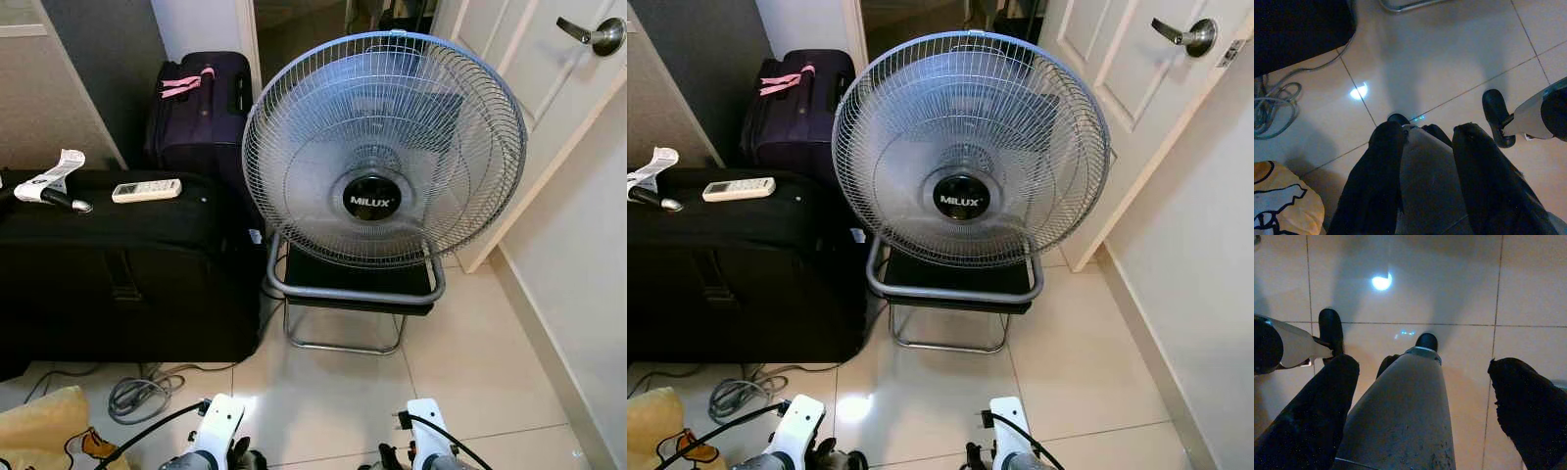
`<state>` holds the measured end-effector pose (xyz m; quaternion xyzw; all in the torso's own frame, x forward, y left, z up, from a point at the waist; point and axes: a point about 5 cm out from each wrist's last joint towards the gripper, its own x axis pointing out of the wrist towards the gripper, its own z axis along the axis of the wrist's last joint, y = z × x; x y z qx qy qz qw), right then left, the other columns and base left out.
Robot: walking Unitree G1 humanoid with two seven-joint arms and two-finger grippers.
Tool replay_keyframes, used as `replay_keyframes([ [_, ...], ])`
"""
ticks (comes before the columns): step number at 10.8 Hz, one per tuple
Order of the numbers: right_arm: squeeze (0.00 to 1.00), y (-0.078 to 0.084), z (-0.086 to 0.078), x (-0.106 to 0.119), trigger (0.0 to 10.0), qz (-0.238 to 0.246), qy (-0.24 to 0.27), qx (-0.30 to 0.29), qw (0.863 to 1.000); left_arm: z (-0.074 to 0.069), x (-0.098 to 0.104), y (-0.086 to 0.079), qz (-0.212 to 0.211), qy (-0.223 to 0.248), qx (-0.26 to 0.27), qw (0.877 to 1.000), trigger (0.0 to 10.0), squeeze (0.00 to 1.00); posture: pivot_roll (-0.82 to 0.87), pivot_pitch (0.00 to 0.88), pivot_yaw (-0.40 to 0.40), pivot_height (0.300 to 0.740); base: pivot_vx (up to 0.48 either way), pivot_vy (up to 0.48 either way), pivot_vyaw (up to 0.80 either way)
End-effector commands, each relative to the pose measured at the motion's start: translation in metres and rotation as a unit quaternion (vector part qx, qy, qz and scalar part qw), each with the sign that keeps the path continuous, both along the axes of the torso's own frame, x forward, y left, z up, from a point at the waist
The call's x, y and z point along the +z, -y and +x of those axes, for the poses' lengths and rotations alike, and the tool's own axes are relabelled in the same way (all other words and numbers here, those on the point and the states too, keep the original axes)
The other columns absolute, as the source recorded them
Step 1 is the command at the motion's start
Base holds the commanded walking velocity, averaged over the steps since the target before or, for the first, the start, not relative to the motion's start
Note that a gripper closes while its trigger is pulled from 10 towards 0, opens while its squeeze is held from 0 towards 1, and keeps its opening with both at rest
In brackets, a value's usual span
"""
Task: Clean up the room
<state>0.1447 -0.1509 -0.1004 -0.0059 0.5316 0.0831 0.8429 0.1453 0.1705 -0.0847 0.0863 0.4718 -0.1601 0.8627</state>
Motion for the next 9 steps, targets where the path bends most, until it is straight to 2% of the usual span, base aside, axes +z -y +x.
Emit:
replay_keyframes([
  [1,0.0,0.02,-0.005,-0.004,10.0,-0.098,-0.07,-0.034,0.992,0.001,-0.013,-0.016,0.061,-0.121,0.103,0.985,10.0,0.0,-0.09,0.0,0.012,0.74,0.0,0.0,0.0],
  [2,0.0,0.019,-0.005,-0.004,10.0,-0.083,-0.07,-0.048,0.993,-0.002,-0.014,-0.017,0.072,-0.132,0.092,0.984,10.0,0.0,-0.09,0.0,0.008,0.74,0.0,0.0,0.0],
  [4,0.0,0.018,-0.006,-0.004,10.0,-0.06,-0.091,-0.023,0.994,-0.01,-0.019,-0.011,0.068,-0.143,0.087,0.984,10.0,0.0,-0.07,0.0,-0.003,0.74,0.0,0.0,0.0],
  [6,0.0,0.017,-0.01,-0.006,10.0,-0.061,-0.099,-0.015,0.993,-0.021,-0.022,-0.017,0.07,-0.156,0.116,0.978,10.0,0.0,-0.06,0.0,-0.02,0.74,0.0,0.0,0.0],
  [9,0.0,0.017,-0.015,-0.007,10.0,-0.065,-0.102,-0.004,0.993,-0.028,-0.024,-0.018,0.072,-0.157,0.112,0.978,10.0,0.0,-0.06,0.0,-0.022,0.74,0.0,0.0,0.0],
])
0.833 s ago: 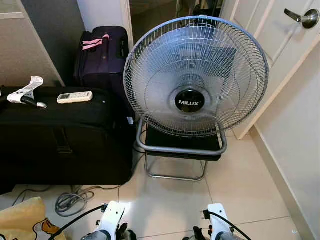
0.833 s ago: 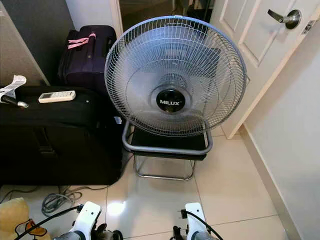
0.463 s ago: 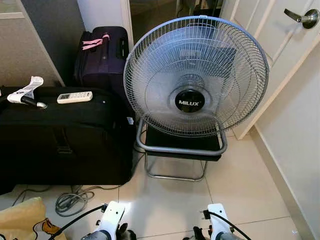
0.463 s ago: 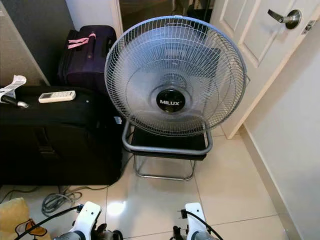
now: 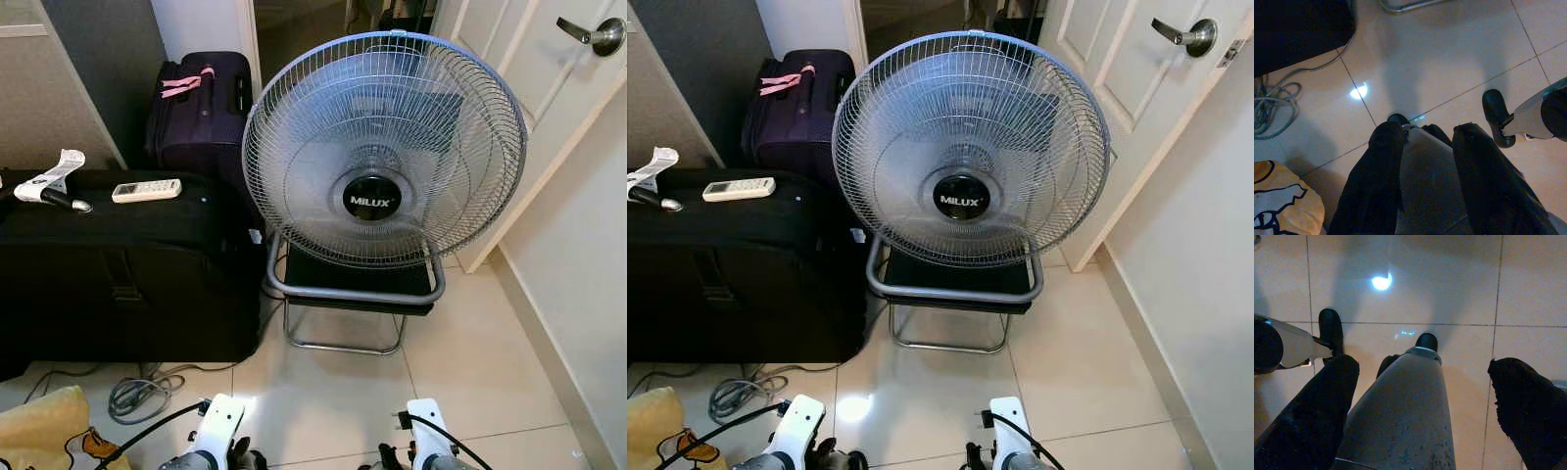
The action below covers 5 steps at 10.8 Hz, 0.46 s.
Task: Clean up the room
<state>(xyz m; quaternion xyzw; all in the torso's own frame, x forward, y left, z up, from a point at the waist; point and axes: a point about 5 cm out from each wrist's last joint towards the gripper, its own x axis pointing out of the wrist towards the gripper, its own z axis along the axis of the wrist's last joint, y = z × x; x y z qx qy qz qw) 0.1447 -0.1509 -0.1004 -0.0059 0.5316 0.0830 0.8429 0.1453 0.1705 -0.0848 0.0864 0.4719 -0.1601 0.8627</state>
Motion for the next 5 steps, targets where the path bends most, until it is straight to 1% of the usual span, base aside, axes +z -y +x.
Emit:
replay_keyframes([
  [1,0.0,0.0171,-0.0152,-0.0077,10.0,-0.067,-0.102,-0.002,0.993,-0.0284,-0.0247,-0.0183,0.075,-0.156,0.105,0.979,10.0,0.0,-0.06,0.0,-0.022,0.74,0.0,0.0,0.0],
  [5,0.0,0.0171,-0.0152,-0.0077,10.0,-0.067,-0.102,-0.002,0.993,-0.0284,-0.0247,-0.0183,0.075,-0.156,0.105,0.979,10.0,0.0,-0.06,0.0,-0.022,0.74,0.0,0.0,0.0],
])
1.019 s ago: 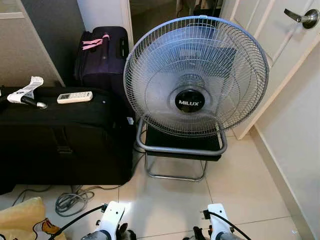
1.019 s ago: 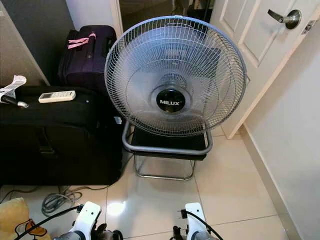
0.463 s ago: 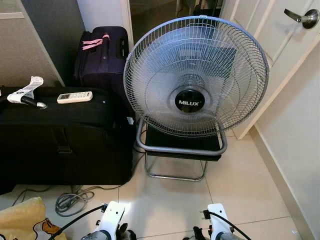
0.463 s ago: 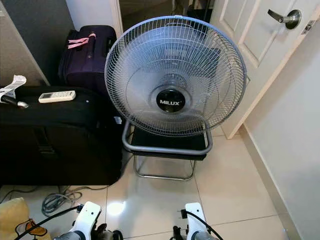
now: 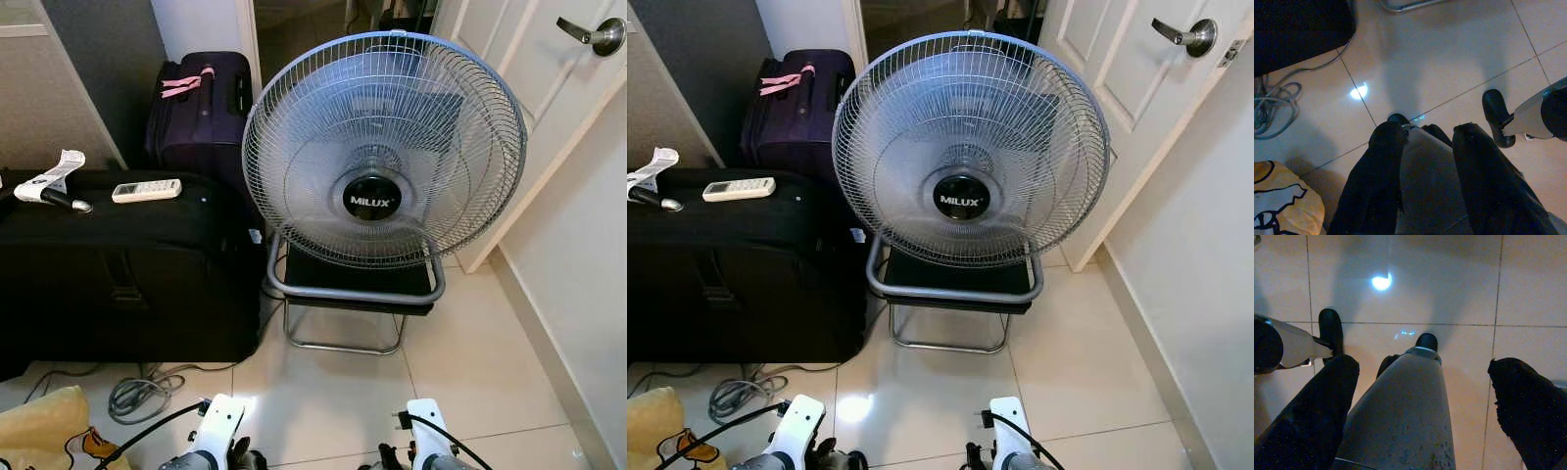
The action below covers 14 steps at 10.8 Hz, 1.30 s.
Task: Clean up the room
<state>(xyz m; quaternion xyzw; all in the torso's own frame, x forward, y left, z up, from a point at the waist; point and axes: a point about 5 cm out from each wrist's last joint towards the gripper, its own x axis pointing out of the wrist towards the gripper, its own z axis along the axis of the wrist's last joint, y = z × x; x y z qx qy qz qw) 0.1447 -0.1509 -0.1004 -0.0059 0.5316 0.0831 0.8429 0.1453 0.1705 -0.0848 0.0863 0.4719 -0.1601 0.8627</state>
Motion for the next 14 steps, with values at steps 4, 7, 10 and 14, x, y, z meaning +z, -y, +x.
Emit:
replay_keyframes([
  [4,0.0,0.017,-0.015,-0.008,10.0,-0.067,-0.102,-0.002,0.993,-0.028,-0.025,-0.018,0.075,-0.157,0.105,0.979,10.0,0.0,-0.06,0.0,-0.022,0.74,0.0,0.0,0.0],
  [7,0.0,0.017,-0.015,-0.008,10.0,-0.067,-0.102,-0.001,0.993,-0.028,-0.025,-0.018,0.076,-0.156,0.104,0.979,10.0,0.0,-0.06,0.0,-0.022,0.74,0.0,0.0,0.0],
  [10,0.91,0.012,-0.009,-0.006,10.0,-0.056,-0.08,0.001,0.995,-0.019,-0.023,-0.011,0.081,-0.14,0.106,0.981,10.0,0.18,-0.03,0.0,-0.02,0.74,0.0,0.0,0.0],
  [14,1.0,0.015,0.045,0.019,10.0,0.023,0.081,-0.041,0.996,0.012,-0.007,-0.035,0.029,-0.027,0.13,0.991,10.0,1.0,-0.05,0.0,-0.013,0.74,0.0,0.0,0.0],
])
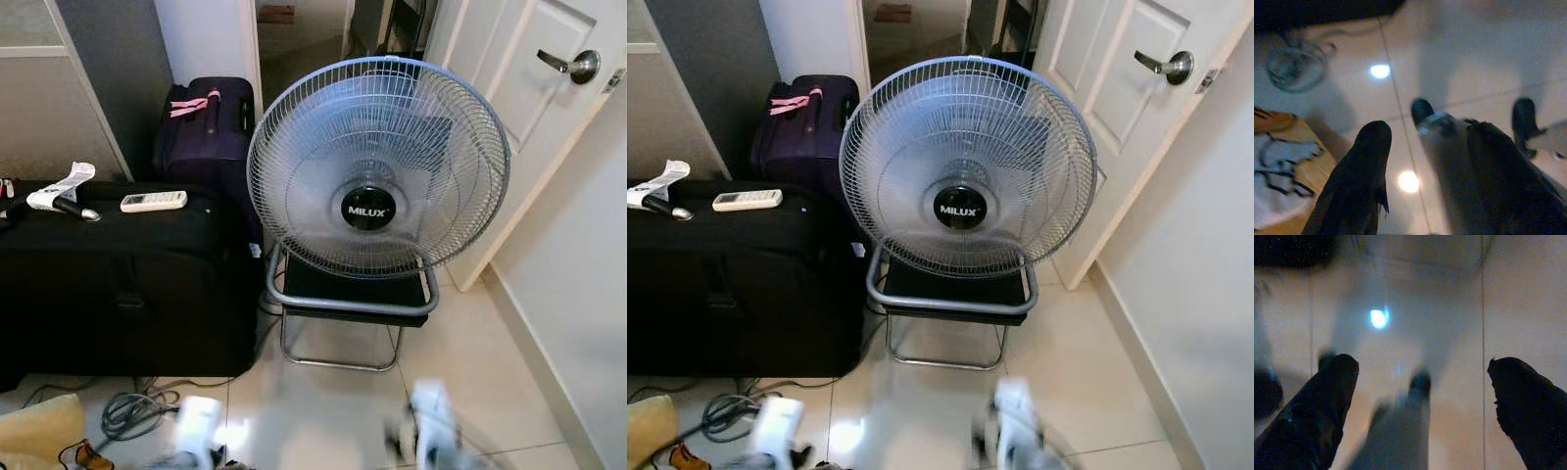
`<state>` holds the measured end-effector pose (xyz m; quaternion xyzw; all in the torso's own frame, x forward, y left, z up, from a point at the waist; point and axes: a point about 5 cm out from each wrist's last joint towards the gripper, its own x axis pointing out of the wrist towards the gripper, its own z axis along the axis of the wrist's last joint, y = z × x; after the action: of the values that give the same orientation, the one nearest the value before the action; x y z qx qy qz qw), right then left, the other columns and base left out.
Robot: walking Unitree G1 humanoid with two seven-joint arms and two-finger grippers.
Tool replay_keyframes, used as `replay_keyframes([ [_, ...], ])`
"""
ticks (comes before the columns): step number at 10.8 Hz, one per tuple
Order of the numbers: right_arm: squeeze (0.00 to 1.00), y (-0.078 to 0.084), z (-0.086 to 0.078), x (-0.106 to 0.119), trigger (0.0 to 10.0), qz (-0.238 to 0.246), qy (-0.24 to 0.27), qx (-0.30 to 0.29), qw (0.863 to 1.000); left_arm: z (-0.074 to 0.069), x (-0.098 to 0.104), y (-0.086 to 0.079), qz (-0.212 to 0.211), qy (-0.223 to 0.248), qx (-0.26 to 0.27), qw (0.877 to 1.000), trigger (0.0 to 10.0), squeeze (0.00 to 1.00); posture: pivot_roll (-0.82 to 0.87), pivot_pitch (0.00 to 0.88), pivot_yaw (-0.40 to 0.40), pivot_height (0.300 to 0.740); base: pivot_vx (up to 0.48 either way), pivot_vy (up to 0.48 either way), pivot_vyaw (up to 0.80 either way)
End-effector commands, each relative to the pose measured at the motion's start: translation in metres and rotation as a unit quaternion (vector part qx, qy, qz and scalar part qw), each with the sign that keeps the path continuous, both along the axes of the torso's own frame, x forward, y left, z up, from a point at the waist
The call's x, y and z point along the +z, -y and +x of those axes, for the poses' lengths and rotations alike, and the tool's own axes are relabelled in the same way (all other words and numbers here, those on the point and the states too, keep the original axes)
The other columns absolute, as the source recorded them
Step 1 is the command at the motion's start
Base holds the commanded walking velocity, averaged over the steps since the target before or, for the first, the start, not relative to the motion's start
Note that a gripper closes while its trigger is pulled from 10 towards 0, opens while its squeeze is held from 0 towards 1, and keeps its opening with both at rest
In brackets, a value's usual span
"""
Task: Clean up the room
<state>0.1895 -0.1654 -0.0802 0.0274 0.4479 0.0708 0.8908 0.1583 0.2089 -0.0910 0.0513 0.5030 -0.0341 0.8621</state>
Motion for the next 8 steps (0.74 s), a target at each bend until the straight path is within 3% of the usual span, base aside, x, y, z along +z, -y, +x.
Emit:
replay_keyframes([
  [1,1.0,0.004,0.027,0.021,10.0,0.025,0.088,-0.005,0.996,0.021,0.011,0.003,-0.012,0.054,-0.019,0.998,10.0,1.0,-0.07,0.0,-0.006,0.74,0.0,0.0,0.0],
  [2,1.0,0.001,0.042,0.051,10.0,0.046,0.187,0.024,0.981,0.06,0.055,0.012,-0.018,0.193,-0.043,0.98,10.0,1.0,-0.08,0.0,-0.005,0.74,0.0,0.0,0.0],
  [3,1.0,-0.005,0.047,0.081,10.0,0.063,0.264,0.037,0.962,0.076,0.109,0.025,-0.003,0.3,-0.079,0.951,10.0,1.0,-0.09,0.0,0.001,0.74,0.0,0.0,0.8],
  [4,1.0,-0.018,0.049,0.104,10.0,0.086,0.311,0.052,0.945,0.082,0.143,0.037,-0.029,0.365,-0.062,0.928,10.0,1.0,-0.1,0.0,0.007,0.74,0.0,0.0,0.8],
  [6,1.0,-0.026,0.051,0.129,10.0,0.107,0.345,0.054,0.931,0.081,0.169,0.05,-0.057,0.414,-0.043,0.907,10.0,1.0,-0.1,0.0,0.006,0.74,0.0,0.0,0.8],
  [8,1.0,-0.026,0.045,0.145,10.0,0.111,0.348,0.045,0.93,0.067,0.192,0.057,-0.068,0.409,-0.041,0.909,10.0,1.0,-0.11,0.0,0.014,0.74,0.0,0.0,0.8],
])
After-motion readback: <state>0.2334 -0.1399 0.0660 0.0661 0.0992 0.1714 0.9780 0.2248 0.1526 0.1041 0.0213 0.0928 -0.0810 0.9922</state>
